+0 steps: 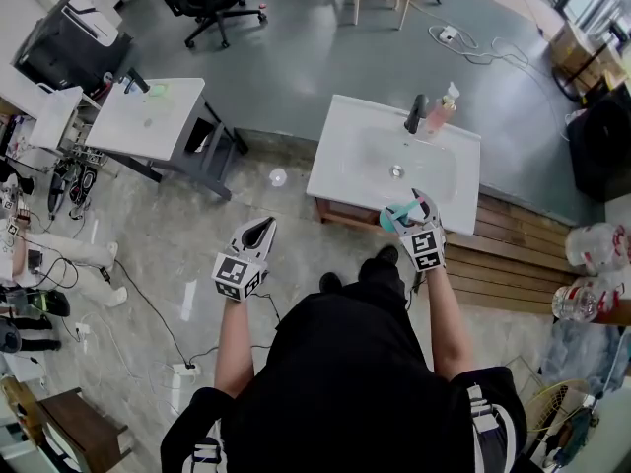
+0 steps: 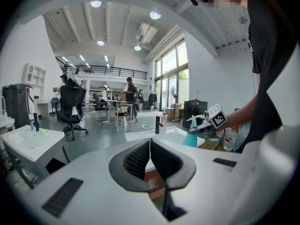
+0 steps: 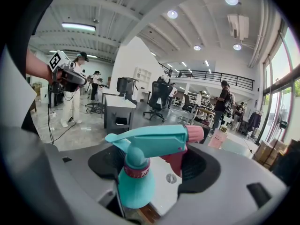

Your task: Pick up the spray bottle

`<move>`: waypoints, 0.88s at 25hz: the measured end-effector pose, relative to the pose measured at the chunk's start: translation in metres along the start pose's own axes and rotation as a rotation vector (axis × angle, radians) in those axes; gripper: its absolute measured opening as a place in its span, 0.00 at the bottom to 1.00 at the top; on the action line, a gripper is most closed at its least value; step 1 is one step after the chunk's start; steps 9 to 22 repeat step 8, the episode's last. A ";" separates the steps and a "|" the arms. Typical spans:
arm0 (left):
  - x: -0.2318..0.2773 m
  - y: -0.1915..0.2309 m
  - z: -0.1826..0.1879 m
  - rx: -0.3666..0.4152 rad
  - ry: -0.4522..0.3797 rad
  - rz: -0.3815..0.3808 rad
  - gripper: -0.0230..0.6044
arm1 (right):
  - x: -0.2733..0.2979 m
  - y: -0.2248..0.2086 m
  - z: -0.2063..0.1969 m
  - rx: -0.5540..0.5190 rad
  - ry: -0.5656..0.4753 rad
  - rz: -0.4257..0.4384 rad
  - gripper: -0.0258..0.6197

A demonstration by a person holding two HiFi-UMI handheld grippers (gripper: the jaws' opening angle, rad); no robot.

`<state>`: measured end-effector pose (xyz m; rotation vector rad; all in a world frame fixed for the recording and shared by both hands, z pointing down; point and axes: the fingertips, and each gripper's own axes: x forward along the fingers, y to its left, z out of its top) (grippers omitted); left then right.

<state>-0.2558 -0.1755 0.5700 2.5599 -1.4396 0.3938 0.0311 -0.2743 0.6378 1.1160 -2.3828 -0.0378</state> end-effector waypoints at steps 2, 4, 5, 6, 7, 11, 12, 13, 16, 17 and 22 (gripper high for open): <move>-0.002 0.000 -0.001 0.002 0.000 -0.002 0.08 | -0.002 0.001 0.000 -0.001 0.000 -0.003 0.59; -0.005 0.001 -0.001 0.006 0.001 -0.002 0.08 | -0.002 0.003 0.000 -0.001 0.001 -0.004 0.59; -0.005 0.002 0.000 0.008 0.000 -0.002 0.08 | -0.002 0.004 0.000 -0.001 0.001 -0.004 0.59; -0.006 0.003 0.000 0.010 0.000 -0.002 0.08 | -0.002 0.004 0.000 -0.002 0.000 -0.004 0.59; -0.006 0.004 0.000 0.011 -0.001 -0.001 0.08 | -0.002 0.005 -0.001 -0.002 0.001 -0.005 0.59; -0.006 0.004 0.000 0.012 -0.002 -0.001 0.08 | -0.002 0.005 -0.001 -0.002 0.001 -0.005 0.59; -0.006 0.004 0.000 0.012 -0.002 -0.001 0.08 | -0.002 0.005 -0.001 -0.002 0.001 -0.005 0.59; -0.006 0.004 0.000 0.012 -0.002 -0.001 0.08 | -0.002 0.005 -0.001 -0.002 0.001 -0.005 0.59; -0.006 0.004 0.000 0.012 -0.002 -0.001 0.08 | -0.002 0.005 -0.001 -0.002 0.001 -0.005 0.59; -0.006 0.004 0.000 0.012 -0.002 -0.001 0.08 | -0.002 0.005 -0.001 -0.002 0.001 -0.005 0.59; -0.006 0.004 0.000 0.012 -0.002 -0.001 0.08 | -0.002 0.005 -0.001 -0.002 0.001 -0.005 0.59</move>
